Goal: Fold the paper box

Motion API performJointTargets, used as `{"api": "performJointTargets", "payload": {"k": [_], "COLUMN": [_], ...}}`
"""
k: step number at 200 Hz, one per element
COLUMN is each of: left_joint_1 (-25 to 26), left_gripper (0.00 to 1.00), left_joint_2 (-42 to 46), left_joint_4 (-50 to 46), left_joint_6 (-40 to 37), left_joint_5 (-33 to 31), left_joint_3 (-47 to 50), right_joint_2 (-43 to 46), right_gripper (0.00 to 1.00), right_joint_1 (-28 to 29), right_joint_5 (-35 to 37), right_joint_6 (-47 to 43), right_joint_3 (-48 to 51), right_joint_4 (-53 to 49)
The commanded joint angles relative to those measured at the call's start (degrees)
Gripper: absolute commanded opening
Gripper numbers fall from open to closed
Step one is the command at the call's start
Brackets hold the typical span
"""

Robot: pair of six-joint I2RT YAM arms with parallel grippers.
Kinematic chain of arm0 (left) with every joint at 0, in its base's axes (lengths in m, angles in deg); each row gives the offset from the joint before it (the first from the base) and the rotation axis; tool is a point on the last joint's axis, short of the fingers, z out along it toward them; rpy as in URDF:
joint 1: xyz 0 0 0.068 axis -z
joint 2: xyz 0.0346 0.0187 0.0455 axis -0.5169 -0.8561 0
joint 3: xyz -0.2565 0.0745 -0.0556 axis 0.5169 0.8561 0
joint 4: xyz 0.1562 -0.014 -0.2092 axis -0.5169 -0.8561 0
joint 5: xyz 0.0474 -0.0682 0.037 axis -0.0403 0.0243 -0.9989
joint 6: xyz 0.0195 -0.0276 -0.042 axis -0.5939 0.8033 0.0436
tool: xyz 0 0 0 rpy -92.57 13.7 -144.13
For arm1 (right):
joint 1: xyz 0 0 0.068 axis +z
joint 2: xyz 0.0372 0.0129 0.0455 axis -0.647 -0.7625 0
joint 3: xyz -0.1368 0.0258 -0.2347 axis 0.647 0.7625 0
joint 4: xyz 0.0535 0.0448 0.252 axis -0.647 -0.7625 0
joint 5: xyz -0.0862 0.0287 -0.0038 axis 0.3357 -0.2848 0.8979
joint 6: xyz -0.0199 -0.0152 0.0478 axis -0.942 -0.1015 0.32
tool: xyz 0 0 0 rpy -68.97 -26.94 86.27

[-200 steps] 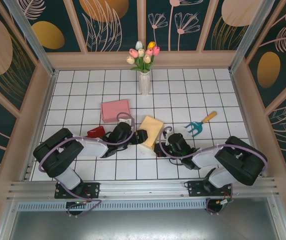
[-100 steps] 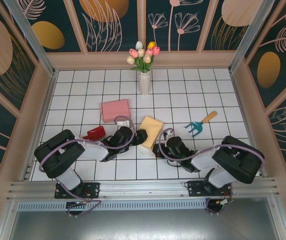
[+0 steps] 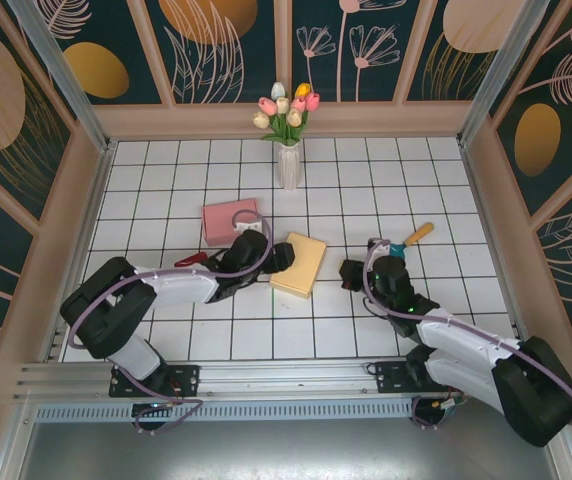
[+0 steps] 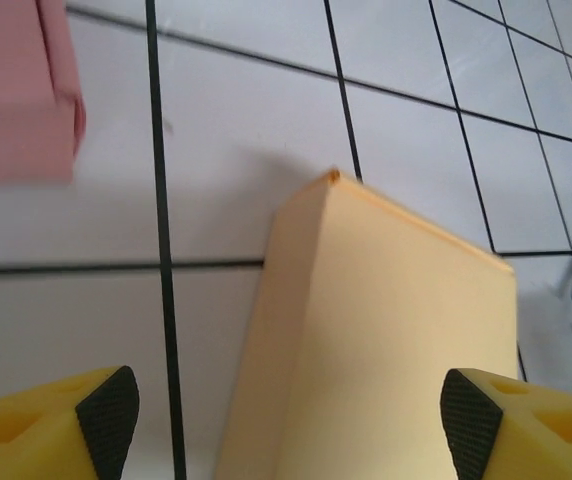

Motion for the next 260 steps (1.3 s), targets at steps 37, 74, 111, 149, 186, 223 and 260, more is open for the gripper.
{"api": "performJointTargets", "payload": {"k": [37, 74, 111, 149, 186, 223, 260], "left_joint_1": [-0.88, -1.02, -1.05, -0.94, -0.92, -1.05, -0.92], "left_gripper": [0.83, 0.83, 0.83, 0.82, 0.82, 0.85, 0.86], "left_joint_2": [-12.63, -18.51, -20.99, -22.49, -19.43, -8.10, 8.73], "left_joint_4": [-7.27, -8.32, -5.84, -1.52, -0.40, -10.74, -9.71], "left_joint_6": [-9.28, -8.67, -8.35, -6.06, -6.31, -3.36, 11.41], "left_joint_5": [0.81, 1.22, 5.88, 12.33, 13.47, -4.71, -9.61], "left_joint_3": [-15.96, -20.94, -22.23, -21.80, -20.33, -16.10, 0.81], "right_joint_2": [-13.97, -23.68, -30.62, -35.75, -34.21, -21.54, -13.11], "right_gripper": [0.00, 0.00, 0.00, 0.00, 0.03, 0.20, 0.45], "right_joint_1": [-7.88, -7.87, -7.59, -5.79, -3.94, -2.05, 0.25], "right_joint_5": [-11.24, -12.72, -13.88, -15.81, -12.59, 6.21, 7.99], "right_joint_6": [-7.03, -6.50, -5.44, -2.79, -4.27, -12.37, -20.77], "right_joint_3": [-8.78, -11.27, -12.42, -13.77, -15.72, -15.54, -17.82], "right_joint_4": [-0.19, 4.84, 9.62, 16.57, 10.24, -8.63, -14.98]}}
